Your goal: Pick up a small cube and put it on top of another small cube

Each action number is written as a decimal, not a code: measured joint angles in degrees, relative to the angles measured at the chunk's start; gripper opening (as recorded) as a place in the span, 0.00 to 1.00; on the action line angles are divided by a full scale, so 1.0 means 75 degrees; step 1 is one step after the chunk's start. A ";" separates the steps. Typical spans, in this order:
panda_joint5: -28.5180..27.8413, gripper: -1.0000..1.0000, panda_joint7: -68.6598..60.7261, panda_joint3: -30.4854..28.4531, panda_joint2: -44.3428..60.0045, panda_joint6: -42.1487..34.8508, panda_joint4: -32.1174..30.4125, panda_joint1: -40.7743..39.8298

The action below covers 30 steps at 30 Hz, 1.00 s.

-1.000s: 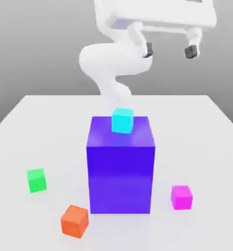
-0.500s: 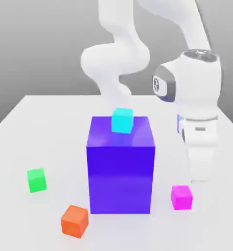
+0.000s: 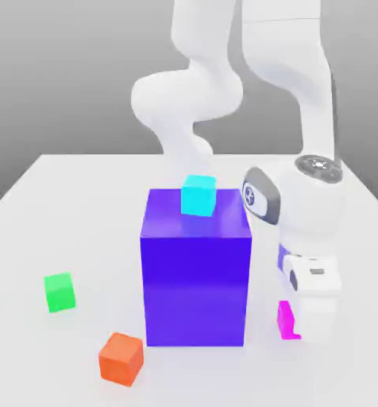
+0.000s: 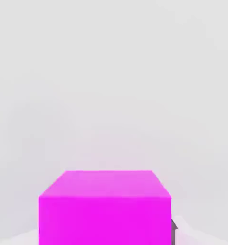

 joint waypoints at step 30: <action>-0.1194 0.00 -0.3480 -0.3466 -0.1936 -0.4050 0.1625 -0.3920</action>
